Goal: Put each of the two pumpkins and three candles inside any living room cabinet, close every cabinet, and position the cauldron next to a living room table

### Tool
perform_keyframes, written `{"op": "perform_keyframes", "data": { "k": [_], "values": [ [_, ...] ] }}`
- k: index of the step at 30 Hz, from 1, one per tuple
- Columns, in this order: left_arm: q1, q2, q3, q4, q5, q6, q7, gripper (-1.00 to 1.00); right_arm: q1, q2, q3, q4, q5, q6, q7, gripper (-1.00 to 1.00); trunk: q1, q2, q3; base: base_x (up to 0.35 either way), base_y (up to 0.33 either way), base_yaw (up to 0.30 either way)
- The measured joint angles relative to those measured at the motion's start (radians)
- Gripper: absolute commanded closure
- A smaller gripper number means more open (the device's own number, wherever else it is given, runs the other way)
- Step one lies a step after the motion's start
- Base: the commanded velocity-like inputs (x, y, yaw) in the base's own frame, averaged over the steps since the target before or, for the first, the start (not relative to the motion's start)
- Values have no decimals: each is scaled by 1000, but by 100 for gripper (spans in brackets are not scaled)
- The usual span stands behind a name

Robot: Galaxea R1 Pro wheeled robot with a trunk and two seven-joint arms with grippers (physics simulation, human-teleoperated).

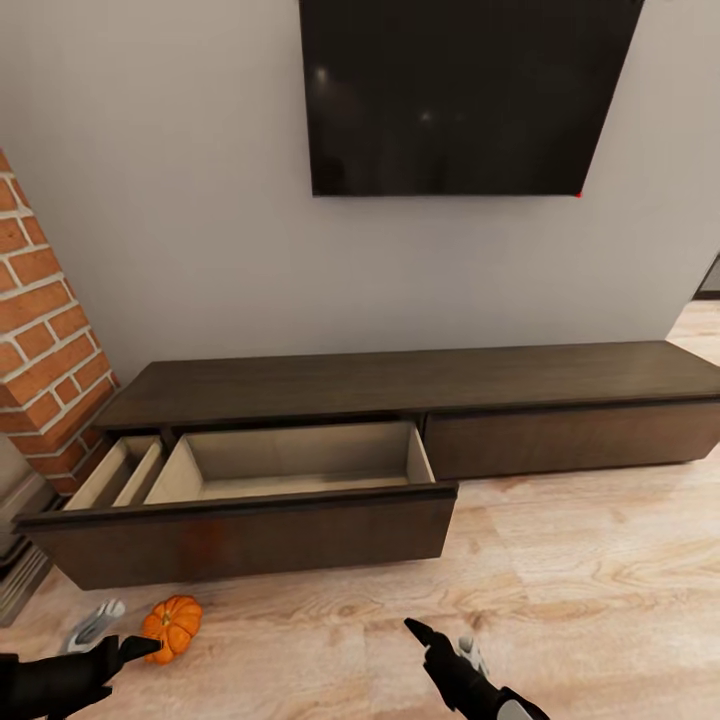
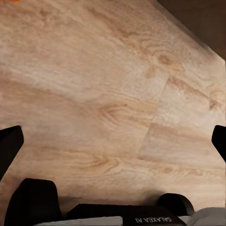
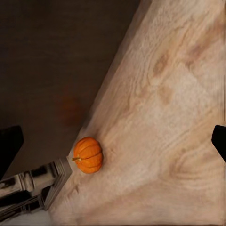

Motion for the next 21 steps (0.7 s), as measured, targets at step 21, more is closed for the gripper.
{"op": "perform_keyframes", "data": {
  "k": [21],
  "values": [
    [-2,-48,16,-54,2,10,194,-100,0,12,50,-1,6,-43,-145,-100,-81,147,69,0,0,97]
  ]
}}
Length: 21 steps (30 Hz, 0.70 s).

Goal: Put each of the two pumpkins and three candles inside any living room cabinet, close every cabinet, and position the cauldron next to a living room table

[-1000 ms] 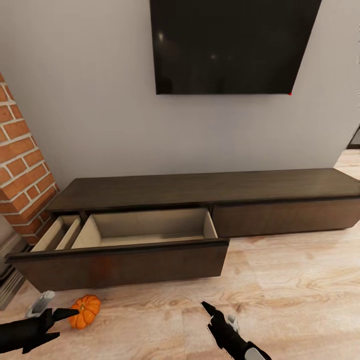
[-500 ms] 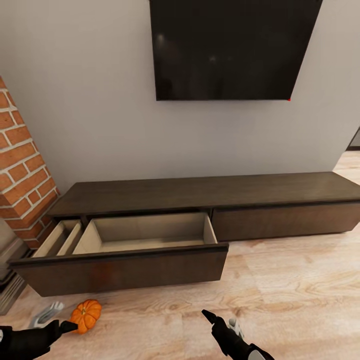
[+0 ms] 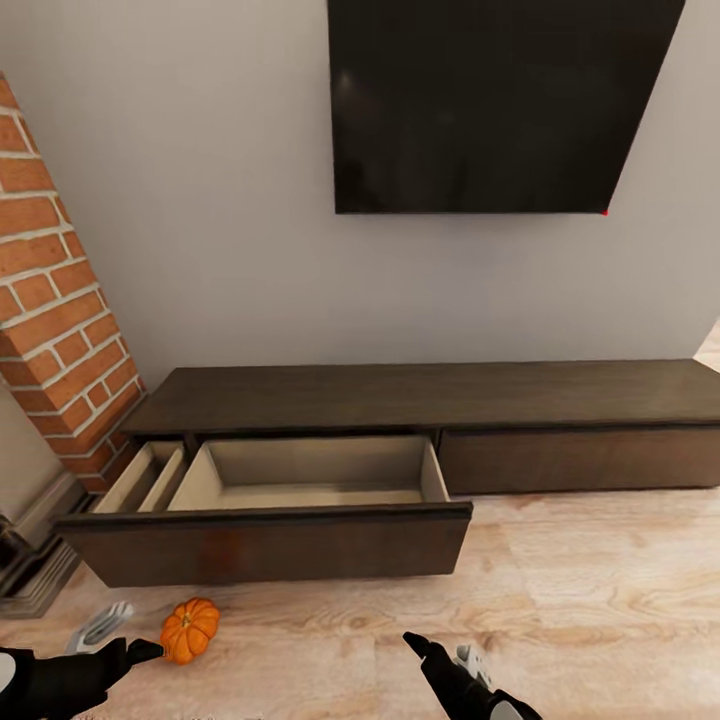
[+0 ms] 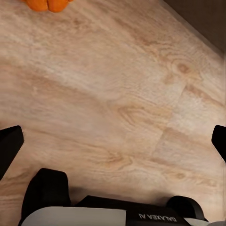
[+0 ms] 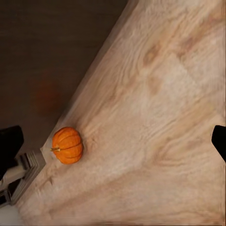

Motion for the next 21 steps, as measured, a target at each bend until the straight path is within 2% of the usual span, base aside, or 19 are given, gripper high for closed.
{"op": "perform_keyframes", "data": {
  "k": [6,21],
  "values": [
    [0,-2,30,-8,0,16,4,-100,0,1,0,-1,0,1,-49,-100,-23,42,22,0,0,276],
    [0,-5,34,-8,0,21,4,-100,0,4,0,-2,1,-1,-85,-100,-80,147,72,0,0,280]
  ]
}}
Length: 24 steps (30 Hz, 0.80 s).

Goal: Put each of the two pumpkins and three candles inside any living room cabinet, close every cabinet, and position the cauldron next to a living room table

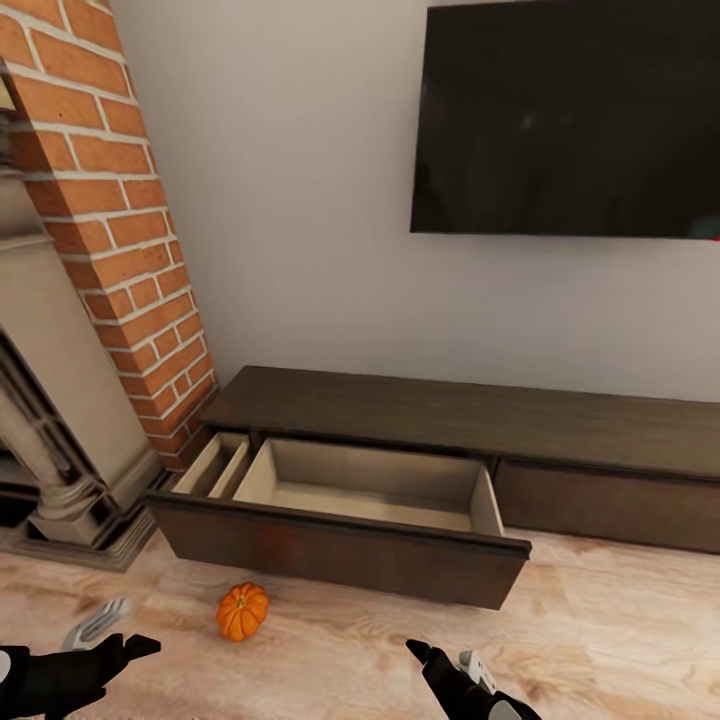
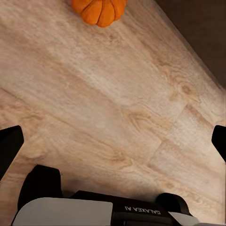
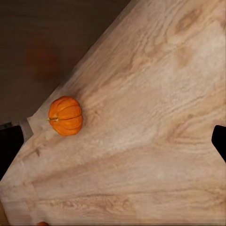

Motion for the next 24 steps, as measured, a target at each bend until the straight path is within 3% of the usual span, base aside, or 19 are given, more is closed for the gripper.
{"op": "perform_keyframes", "data": {
  "k": [8,12,17,19,21,24],
  "values": [
    [0,0,0,0,0,0,0,-100,0,1,0,0,0,0,-36,-100,-31,56,25,0,0,285],
    [0,0,-1,0,-5,-1,0,-100,0,3,0,-2,0,-1,-89,-100,-46,84,38,0,0,287],
    [0,-16,-4,0,-13,-2,13,-100,0,23,16,-8,1,-2,-175,-100,-65,119,53,0,0,287],
    [0,-20,-4,-1,-14,-2,44,-100,0,26,38,-9,1,-4,-199,-100,-73,133,60,0,0,287],
    [0,-29,-4,-5,-14,-5,131,-100,0,28,77,-10,0,-23,-223,-100,-80,147,66,0,0,287],
    [0,-60,-5,-36,-13,-6,238,-100,0,30,104,-11,-1,-53,-233,-100,-92,168,75,0,0,287]
  ]
}}
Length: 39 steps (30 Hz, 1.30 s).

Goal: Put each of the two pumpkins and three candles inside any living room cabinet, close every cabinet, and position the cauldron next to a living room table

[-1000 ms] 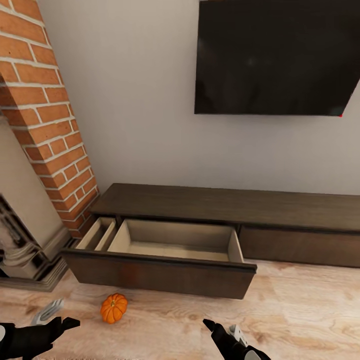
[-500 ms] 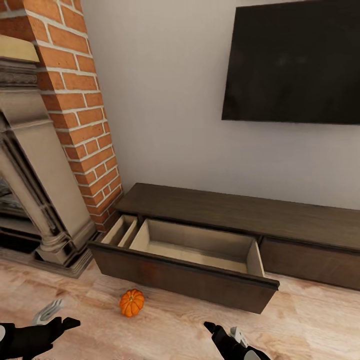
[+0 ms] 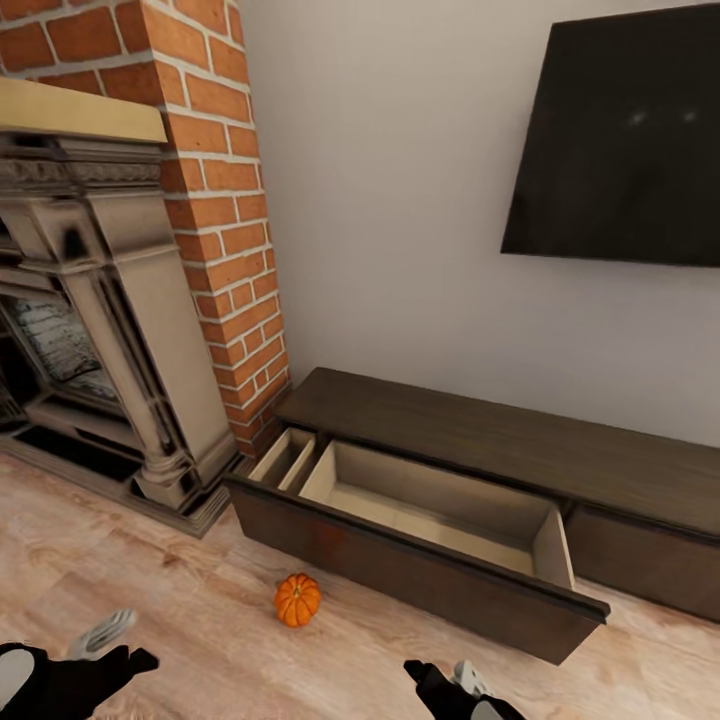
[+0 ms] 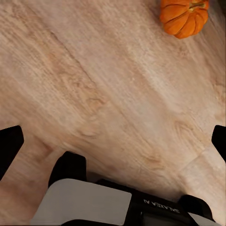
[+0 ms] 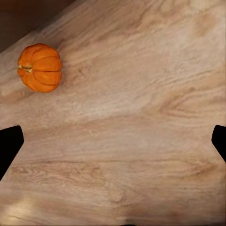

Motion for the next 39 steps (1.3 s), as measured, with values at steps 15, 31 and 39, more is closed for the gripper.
{"op": "perform_keyframes", "data": {
  "k": [15,31,39],
  "values": [
    [0,-88,-3,-36,-1,1,164,-100,0,28,98,-1,1,-15,-72,-100,-57,105,44,0,0,287],
    [0,-90,-3,-36,-2,-7,166,-100,0,29,104,-2,2,-14,-122,-100,-96,175,64,0,0,279],
    [0,-96,-3,-36,-62,-25,168,-100,0,44,105,-79,198,-14,-130,-100,-126,231,82,0,0,258]
  ]
}}
